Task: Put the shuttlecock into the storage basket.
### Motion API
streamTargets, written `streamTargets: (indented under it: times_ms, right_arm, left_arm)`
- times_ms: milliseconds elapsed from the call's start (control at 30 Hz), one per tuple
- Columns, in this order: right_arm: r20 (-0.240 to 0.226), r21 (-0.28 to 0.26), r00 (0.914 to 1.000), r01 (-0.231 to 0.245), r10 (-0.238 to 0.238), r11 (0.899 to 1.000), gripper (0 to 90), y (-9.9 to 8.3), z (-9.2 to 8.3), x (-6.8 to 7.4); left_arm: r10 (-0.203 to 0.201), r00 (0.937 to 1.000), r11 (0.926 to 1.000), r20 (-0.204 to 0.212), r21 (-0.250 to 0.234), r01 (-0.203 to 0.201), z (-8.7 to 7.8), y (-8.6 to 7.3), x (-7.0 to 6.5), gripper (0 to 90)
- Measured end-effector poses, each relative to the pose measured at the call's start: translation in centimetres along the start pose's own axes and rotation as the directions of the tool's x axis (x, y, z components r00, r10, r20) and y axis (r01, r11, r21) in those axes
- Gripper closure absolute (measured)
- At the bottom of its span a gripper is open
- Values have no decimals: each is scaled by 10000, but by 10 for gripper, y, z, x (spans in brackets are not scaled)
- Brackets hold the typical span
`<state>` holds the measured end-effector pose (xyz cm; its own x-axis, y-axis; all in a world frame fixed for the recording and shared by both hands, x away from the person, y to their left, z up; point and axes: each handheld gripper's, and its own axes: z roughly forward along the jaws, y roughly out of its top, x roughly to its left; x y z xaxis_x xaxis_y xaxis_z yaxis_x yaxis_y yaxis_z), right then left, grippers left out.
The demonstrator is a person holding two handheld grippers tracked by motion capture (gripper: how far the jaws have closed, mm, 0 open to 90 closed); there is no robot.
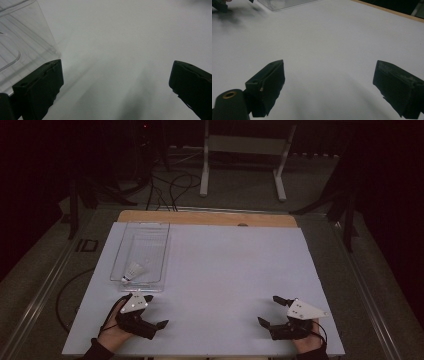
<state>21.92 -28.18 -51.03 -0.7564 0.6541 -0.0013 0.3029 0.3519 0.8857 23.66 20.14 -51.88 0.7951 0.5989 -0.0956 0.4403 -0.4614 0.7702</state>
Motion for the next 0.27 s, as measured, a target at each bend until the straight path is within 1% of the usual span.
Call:
streamTargets:
  times_ms: [100, 267]
  right_arm:
    - [22, -7, 10000, 5, -5, 10000, 105, 0, 0, 0]
    - [42, 44, 10000, 28, -28, 10000, 105, 0, 0, 0]
  left_arm:
    - [-22, 10000, 10000, 4, -61, 22, -1, 0, 0, 2]
    - [-104, 9999, 9999, 13, 22, 104, 0, -1, 2, 2]
